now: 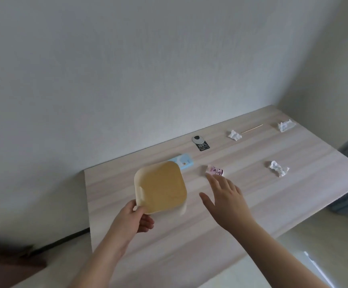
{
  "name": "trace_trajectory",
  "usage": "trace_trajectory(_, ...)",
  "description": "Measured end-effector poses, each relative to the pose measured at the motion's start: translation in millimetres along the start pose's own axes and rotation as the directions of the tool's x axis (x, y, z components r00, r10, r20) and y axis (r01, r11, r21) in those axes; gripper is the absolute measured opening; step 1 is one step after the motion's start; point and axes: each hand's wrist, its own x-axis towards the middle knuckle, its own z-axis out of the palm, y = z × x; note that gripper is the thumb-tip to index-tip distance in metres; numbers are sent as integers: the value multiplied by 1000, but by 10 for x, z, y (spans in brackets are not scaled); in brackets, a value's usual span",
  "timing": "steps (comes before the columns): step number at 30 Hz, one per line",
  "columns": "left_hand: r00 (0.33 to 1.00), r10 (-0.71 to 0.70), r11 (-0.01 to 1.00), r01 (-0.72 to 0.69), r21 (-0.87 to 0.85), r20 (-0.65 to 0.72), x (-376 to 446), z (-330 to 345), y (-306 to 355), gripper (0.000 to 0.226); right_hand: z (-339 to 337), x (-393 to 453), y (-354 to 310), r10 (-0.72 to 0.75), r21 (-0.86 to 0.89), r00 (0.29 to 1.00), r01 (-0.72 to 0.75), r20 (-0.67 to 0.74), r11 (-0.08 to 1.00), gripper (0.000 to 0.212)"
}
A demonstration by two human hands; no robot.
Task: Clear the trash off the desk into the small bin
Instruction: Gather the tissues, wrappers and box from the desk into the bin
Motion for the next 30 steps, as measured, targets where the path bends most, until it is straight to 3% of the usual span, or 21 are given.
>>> trace_trajectory(11,989,-98,995,101,25,-111,324,268,-12,22,332,989,223,-116,86,981,104,157,991,62)
trace_trajectory(18,949,-195,981,193,-32,-249,394,469,38,25,759,1866,388,-292,99,910,275,294,956,68)
trace_trajectory(30,892,-251,967,212,-143,-375,717,734,13,22,1688,2747,482,-411,50,786,439,462,897,97)
